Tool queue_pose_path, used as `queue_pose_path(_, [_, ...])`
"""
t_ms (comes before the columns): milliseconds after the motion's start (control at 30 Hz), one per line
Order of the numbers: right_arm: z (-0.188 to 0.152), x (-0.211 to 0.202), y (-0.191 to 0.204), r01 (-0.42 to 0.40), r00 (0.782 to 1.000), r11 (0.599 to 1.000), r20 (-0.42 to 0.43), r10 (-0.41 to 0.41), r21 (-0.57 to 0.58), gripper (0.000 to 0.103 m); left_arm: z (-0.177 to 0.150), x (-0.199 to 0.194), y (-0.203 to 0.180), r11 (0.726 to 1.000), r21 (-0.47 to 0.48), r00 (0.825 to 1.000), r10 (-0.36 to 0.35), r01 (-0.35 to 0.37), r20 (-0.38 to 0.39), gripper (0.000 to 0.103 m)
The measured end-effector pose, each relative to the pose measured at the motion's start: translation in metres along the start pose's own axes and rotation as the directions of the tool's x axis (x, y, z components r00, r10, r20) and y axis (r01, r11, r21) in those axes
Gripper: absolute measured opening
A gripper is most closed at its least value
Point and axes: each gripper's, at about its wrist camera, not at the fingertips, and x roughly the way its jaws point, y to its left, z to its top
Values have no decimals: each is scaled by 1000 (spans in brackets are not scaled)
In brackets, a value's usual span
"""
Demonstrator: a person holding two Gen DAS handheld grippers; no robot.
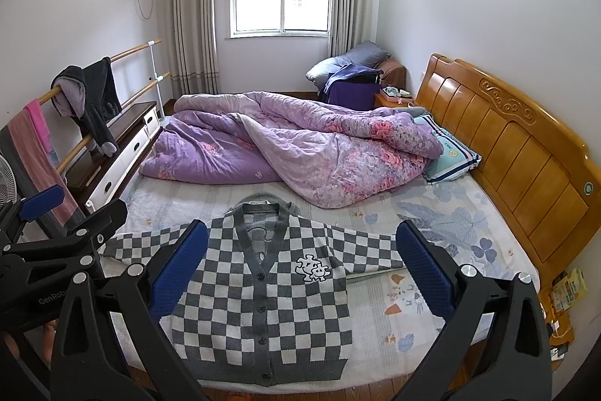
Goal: Fold large clothes
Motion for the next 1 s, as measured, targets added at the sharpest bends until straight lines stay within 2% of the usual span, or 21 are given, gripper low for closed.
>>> queue_pose_path(300, [0,-1,1,1,1000,1000,1,-1,0,96,-2,4,1,1000,-3,1000,-2,2,-1,98])
queue_pose_path(367, [-2,-2,2,0,1000,1000,1,0,0,96,0,0,1,1000,-1,1000,-2,2,1,98])
queue_pose_path(400, [-2,-2,3,2,1000,1000,2,-2,-1,96,2,-16,5,1000,1,1000,-4,4,4,98])
queue_pose_path(1000, [-4,-9,8,6,1000,1000,6,-6,-1,96,4,-22,7,1000,0,1000,-4,4,6,98])
